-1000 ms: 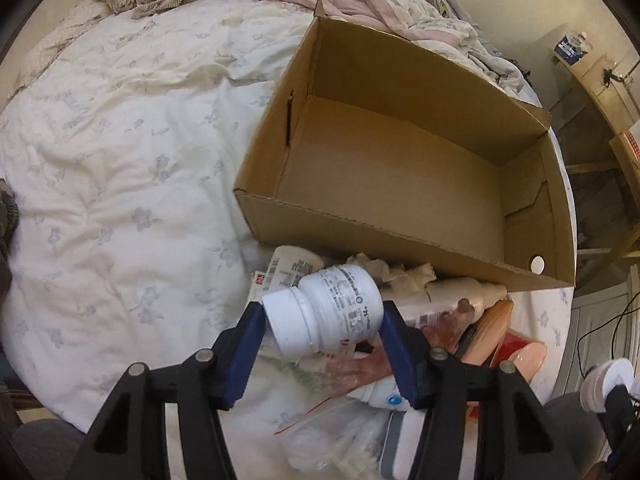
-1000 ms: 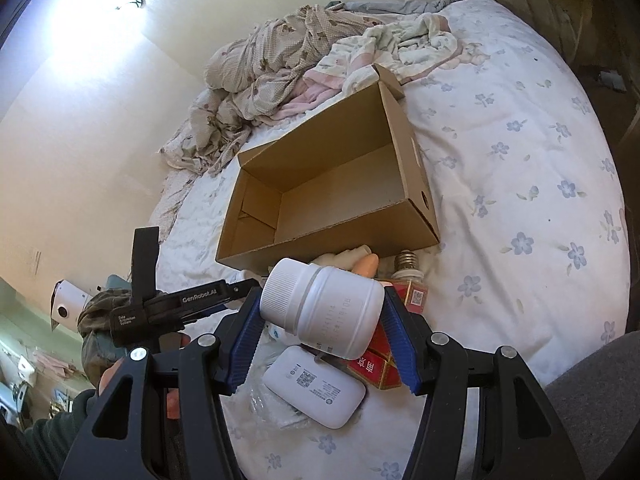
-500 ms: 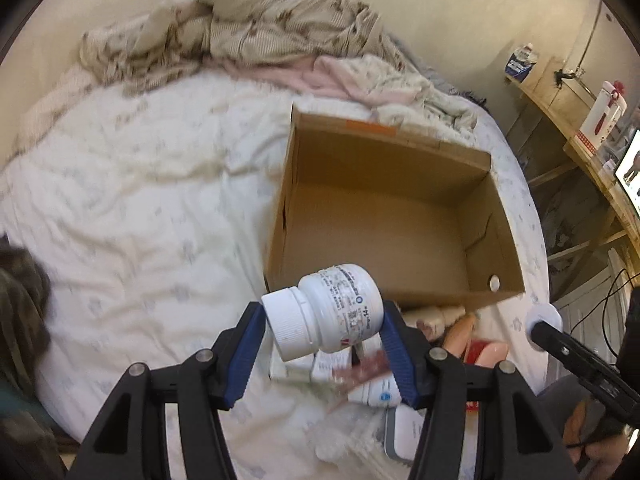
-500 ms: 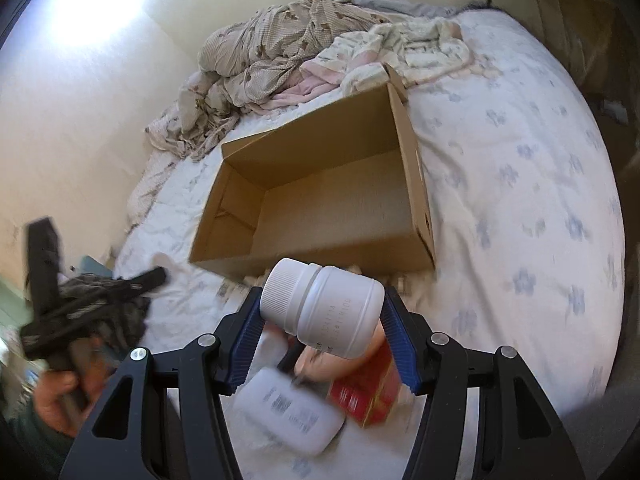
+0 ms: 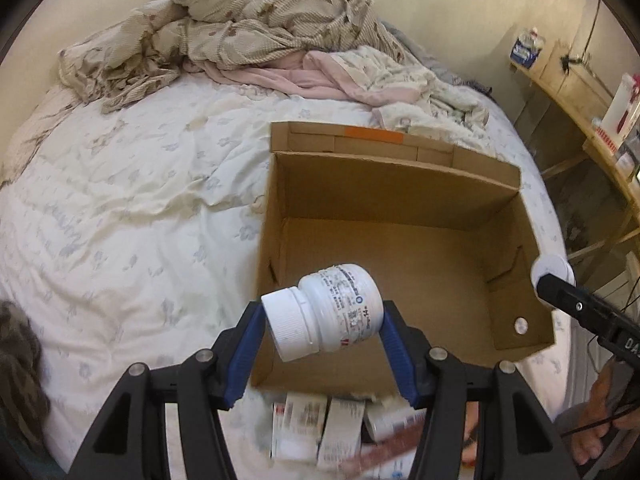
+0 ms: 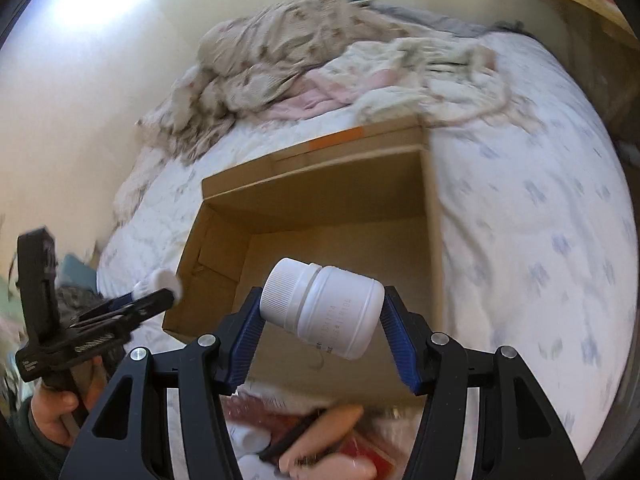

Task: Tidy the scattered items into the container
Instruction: 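Carry the white pill bottle into the box and release it, then reach the right gripper into the pile and grasp the pink plastic piece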

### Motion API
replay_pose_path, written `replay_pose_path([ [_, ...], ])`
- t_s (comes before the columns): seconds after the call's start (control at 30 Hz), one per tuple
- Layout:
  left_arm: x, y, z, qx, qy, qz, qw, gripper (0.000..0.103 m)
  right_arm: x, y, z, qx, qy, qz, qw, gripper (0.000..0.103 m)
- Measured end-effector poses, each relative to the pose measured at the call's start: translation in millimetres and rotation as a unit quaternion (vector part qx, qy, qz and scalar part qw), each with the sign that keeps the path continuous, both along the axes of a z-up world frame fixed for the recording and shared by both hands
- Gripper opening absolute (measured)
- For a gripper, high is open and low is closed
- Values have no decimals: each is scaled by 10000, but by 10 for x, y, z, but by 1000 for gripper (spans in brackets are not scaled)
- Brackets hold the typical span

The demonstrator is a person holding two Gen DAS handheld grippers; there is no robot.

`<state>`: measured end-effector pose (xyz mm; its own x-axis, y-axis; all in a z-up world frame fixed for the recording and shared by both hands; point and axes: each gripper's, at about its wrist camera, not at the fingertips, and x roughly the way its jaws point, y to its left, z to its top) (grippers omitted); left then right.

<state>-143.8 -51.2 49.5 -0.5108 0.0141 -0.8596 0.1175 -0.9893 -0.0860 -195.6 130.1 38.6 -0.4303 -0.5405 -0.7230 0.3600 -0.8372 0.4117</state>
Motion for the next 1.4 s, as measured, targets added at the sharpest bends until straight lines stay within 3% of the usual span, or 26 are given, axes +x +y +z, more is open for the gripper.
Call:
replay_pose_path([
  [0.13,-248,67,-237,-206,-262,-115,9994,59,-272,-374,-121,606,-259,368,9971,62],
  [0.23,-352,77,-464,-120,-576,-82,9982,59,-410,-589,-280,1052,-503,741,9904,62],
  [0.33,-364,202,-527,-403,-515,-235,9976,59,-459,-664,-448,1336,-710,1035,9831,62],
  [0.5,-406,390,-605,-696,-626,-552,9941,59,-392,-749,-564,1797,-582,1176,9749,63],
  [0.53,-409,401,-609,-712,-655,-573,9937,65,-371,-735,-544,1735,-478,1178,9766,63],
  [0.57,-404,416,-618,-761,-712,-589,9928,79,-353,-709,-517,1608,-377,1193,9790,67],
  [0.63,-345,427,-599,-864,-670,-513,9927,82,-296,-646,-450,1339,-147,1264,9828,77],
  [0.7,-294,419,-564,-715,-611,-502,9943,82,-241,-613,-406,1362,18,1141,9841,87],
  [0.87,-158,410,-411,-494,-590,-517,9957,82,-176,-581,-245,1166,185,982,9881,87],
  [1.03,183,347,-36,-300,-372,-464,9978,82,54,-413,32,1137,236,754,9904,87],
  [1.1,328,291,119,-5,-337,-331,9989,82,247,-396,198,1384,473,731,9865,87],
  [1.17,413,288,211,684,-556,-142,9960,82,434,-344,348,1548,627,636,9839,87],
  [1.23,495,295,337,1131,-467,-116,9924,82,639,-244,538,1632,694,491,9829,87],
  [1.4,703,385,490,1298,-354,-237,9906,82,1081,-37,935,1635,1033,409,9803,87],
])
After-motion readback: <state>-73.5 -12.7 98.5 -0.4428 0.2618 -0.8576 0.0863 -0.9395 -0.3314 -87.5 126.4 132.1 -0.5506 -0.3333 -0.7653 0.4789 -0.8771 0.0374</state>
